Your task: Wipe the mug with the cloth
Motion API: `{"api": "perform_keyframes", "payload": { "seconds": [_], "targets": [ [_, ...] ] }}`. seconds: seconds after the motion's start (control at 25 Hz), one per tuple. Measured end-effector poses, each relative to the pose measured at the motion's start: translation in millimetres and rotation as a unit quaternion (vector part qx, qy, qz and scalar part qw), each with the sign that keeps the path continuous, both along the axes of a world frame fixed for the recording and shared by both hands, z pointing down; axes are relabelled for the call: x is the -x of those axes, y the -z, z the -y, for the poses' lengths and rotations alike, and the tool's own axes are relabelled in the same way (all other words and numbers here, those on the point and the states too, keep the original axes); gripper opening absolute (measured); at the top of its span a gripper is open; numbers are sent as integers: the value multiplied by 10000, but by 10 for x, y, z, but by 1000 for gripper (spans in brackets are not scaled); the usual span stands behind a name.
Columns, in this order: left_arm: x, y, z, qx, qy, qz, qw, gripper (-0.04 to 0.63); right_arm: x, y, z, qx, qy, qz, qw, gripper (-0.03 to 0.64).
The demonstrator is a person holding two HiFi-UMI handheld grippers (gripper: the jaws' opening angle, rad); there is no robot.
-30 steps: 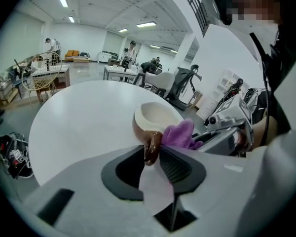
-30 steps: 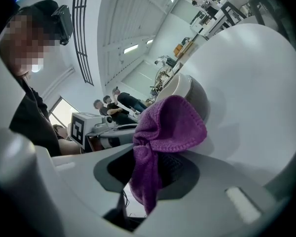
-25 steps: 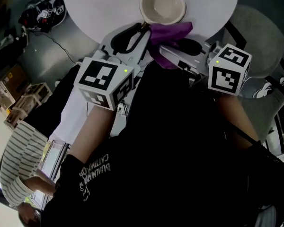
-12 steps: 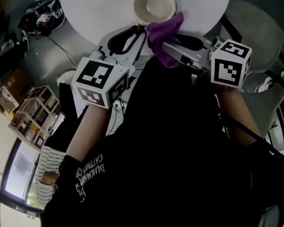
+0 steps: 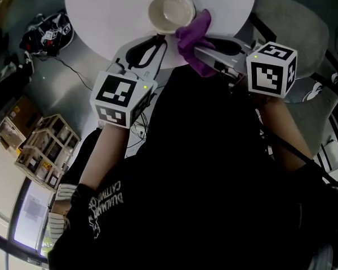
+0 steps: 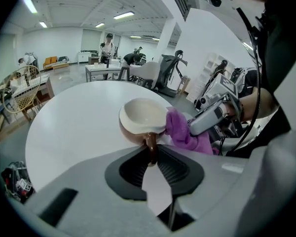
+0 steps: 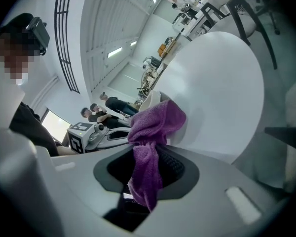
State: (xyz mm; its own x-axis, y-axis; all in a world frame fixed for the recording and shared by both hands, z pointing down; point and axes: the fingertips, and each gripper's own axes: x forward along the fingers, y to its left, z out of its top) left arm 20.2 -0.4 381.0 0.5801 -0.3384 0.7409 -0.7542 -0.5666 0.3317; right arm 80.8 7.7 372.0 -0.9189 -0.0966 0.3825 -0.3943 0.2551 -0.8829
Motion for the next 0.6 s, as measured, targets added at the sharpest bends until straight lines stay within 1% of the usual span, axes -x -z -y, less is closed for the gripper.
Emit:
{"api": "perform_keyframes", "payload": {
  "seconds": [0.2,0.36,0.48,0.6],
  "targets": [
    [-20,-92,-54,-3,-129,32,9999,61,-104,-81,-26,81,-247,-37,9997,116],
    [-39,-22,-7,-17,-216,152,9996,60,-218,-12,88,210,-482,-40,9986,115],
    [-44,-14,20,-92,-335,168,9993,60,-251,43,145,232,-521,-76,9983,115],
    [-21,-49,18,-103,-367,188,9991,60,-255,44,193,103,-476,-193,9986,115]
  ]
}}
